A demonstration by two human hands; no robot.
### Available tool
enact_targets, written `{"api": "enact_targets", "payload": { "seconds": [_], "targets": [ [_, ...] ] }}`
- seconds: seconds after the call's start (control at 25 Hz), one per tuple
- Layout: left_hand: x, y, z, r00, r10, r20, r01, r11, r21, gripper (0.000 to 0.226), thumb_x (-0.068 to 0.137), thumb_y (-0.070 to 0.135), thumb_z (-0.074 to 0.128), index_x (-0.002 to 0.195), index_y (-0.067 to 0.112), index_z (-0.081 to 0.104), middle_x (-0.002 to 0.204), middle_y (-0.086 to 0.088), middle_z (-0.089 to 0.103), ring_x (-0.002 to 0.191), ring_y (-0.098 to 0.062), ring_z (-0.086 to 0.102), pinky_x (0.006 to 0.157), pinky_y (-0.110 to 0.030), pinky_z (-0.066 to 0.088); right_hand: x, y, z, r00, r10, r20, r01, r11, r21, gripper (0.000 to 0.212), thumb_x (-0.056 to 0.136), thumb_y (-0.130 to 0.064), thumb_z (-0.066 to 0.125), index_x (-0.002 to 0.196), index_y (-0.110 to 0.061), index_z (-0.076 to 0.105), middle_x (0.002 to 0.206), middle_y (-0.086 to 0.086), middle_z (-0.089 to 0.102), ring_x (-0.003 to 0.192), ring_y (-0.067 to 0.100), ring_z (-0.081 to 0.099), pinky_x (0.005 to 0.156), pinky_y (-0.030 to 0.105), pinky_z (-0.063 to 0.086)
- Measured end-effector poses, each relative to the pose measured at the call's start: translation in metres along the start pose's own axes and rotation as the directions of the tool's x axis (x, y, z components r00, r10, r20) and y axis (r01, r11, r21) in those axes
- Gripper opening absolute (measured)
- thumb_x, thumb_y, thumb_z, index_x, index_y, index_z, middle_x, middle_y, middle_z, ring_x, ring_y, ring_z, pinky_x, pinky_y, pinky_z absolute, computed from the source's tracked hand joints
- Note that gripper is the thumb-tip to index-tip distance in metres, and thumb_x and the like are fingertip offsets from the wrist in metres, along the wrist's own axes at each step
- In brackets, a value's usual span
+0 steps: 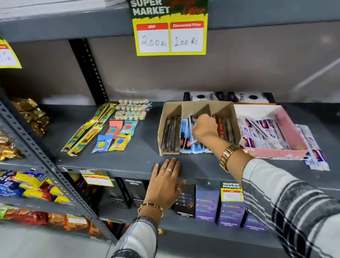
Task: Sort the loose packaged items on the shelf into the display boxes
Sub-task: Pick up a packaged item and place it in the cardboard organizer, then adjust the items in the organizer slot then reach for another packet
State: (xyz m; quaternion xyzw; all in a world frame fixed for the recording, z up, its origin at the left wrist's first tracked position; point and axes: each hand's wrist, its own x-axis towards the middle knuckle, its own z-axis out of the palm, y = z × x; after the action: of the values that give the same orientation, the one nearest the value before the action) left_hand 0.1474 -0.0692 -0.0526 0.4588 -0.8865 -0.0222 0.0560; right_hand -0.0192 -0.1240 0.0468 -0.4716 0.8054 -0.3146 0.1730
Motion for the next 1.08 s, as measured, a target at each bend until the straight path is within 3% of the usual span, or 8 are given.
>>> {"api": "enact_targets", "payload": {
  "seconds": [0.24,0.44,0.56,0.76,0.88,1.08],
  "targets": [
    [0.005,-0.009,0.01,0.999,0.039,-0.034,-0.04,0.999,-0.013,0.056,0.102,0.038,0.031,0.15,0.013,0.016,0.16,-0.007,0.016,0.149,-0.025,0.011,0.121,-0.04,0.004,0.009,0.004,0.019,0.998,-0.054,0.036,0.058,0.989,-0.136,0.028,0.089,0.002,0.046,0.115,0.011,0.053,0.123,0.03,0.059,0.116,0.041,0.055,0.091,0.042,0.049],
    [0.005,-0.01,0.011,0.998,0.058,-0.04,-0.06,0.998,-0.033,0.055,0.101,0.035,0.036,0.148,0.009,0.022,0.158,-0.011,0.022,0.147,-0.03,0.018,0.12,-0.045,0.01,0.013,0.012,0.024,0.994,-0.081,0.067,0.095,0.968,-0.233,0.026,0.087,0.007,0.045,0.111,0.012,0.056,0.12,0.031,0.059,0.113,0.042,0.057,0.093,0.043,0.049],
    [0.005,-0.008,0.008,0.994,0.077,-0.084,-0.078,0.997,-0.014,0.053,0.098,0.03,0.047,0.143,0.004,0.035,0.152,-0.017,0.035,0.141,-0.037,0.031,0.116,-0.053,0.021,0.014,0.012,0.022,0.984,-0.155,0.083,0.172,0.949,-0.265,0.028,0.086,0.01,0.046,0.109,0.009,0.062,0.117,0.028,0.062,0.111,0.039,0.059,0.093,0.042,0.05],
    [0.006,-0.004,0.009,1.0,0.031,0.001,-0.031,0.997,0.071,0.06,0.102,0.042,0.025,0.15,0.01,0.009,0.161,-0.007,0.01,0.149,-0.022,0.006,0.121,-0.045,-0.004,0.007,0.015,0.005,0.894,-0.446,0.042,0.42,0.801,-0.427,0.044,0.081,0.014,0.046,0.121,0.0,0.057,0.125,0.021,0.056,0.118,0.035,0.051,0.101,0.039,0.044],
    [0.009,0.011,0.003,0.999,0.047,0.0,-0.047,0.998,0.046,0.065,0.1,0.047,0.025,0.15,0.009,0.011,0.161,-0.008,0.012,0.149,-0.021,0.008,0.121,-0.046,-0.003,0.004,0.026,-0.01,0.865,-0.501,-0.037,0.395,0.724,-0.566,0.037,0.088,-0.001,0.048,0.123,-0.007,0.055,0.125,0.016,0.06,0.12,0.033,0.05,0.102,0.044,0.038],
    [0.016,0.05,0.002,0.993,0.115,0.003,-0.115,0.993,0.025,0.065,0.1,0.047,0.026,0.15,0.009,0.009,0.161,-0.008,0.011,0.149,-0.022,0.008,0.121,-0.046,-0.001,-0.004,0.068,-0.05,0.892,-0.416,-0.178,0.239,0.766,-0.596,0.031,0.092,-0.008,0.043,0.12,-0.006,0.057,0.125,0.015,0.062,0.123,0.031,0.049,0.111,0.047,0.026]
  ]
}}
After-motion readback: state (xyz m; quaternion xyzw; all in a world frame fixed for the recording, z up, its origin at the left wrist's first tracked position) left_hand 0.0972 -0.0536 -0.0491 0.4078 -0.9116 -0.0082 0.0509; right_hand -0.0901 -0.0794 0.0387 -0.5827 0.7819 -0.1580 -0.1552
